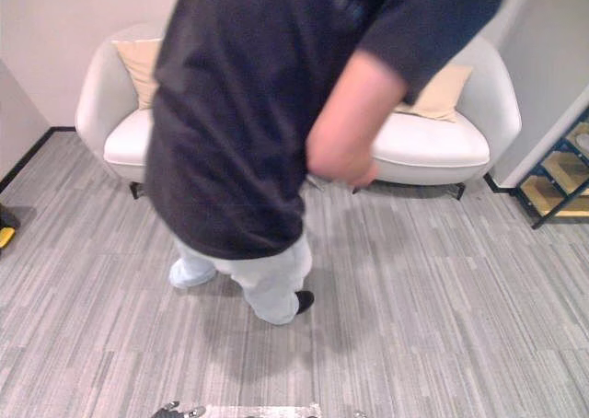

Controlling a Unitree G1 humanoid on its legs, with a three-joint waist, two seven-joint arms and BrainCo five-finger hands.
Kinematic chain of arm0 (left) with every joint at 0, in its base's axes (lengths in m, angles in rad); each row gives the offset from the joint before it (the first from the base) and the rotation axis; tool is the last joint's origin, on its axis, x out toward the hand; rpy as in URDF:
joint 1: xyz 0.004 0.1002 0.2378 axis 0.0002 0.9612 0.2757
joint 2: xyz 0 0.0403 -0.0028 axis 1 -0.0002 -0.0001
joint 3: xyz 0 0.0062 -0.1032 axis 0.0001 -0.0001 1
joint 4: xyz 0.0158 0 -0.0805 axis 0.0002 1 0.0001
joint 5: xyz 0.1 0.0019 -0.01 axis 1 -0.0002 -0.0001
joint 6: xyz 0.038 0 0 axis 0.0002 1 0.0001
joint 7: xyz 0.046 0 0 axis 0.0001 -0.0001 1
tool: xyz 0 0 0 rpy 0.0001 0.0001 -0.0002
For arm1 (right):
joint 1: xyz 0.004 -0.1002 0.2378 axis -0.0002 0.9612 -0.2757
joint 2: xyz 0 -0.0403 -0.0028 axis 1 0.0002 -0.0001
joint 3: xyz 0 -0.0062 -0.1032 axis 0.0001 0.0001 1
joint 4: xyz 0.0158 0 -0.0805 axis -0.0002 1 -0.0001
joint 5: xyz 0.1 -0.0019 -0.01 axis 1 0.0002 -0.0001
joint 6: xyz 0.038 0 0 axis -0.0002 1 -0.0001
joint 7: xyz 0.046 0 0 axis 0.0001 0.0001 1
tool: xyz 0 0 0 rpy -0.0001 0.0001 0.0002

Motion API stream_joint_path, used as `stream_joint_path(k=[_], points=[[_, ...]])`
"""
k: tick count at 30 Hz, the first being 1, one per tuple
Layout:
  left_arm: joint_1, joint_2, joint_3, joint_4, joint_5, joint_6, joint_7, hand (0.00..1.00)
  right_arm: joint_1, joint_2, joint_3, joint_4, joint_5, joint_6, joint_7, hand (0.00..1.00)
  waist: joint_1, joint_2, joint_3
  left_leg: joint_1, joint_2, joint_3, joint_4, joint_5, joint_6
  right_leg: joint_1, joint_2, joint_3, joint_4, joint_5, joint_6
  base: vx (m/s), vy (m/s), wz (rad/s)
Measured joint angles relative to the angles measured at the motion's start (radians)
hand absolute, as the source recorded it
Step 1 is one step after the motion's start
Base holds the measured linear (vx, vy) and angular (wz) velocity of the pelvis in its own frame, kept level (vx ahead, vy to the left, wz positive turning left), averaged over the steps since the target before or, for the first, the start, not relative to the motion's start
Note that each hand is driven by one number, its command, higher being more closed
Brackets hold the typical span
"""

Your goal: Gather rubbish on tea table into small bin, then transfer packed bag to large trash can.

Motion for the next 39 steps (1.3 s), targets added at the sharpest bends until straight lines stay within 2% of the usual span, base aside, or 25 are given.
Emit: stream_joint_path(k=[39], points=[[0.000, 0.001, 0.002, 0.001, 0.000, -0.002, 0.001, 0.00, 0.001, 0.001, -0.001, 0.000, 0.021, -0.008, 0.004, 0.00, -0.001, -0.002, -0.003, -0.023, 0.000, 0.021, -0.001, 0.000, 0.000, -0.030, 0.001, 0.021, -0.001, 0.005, -0.005, 0.00, -0.001, -0.02]])
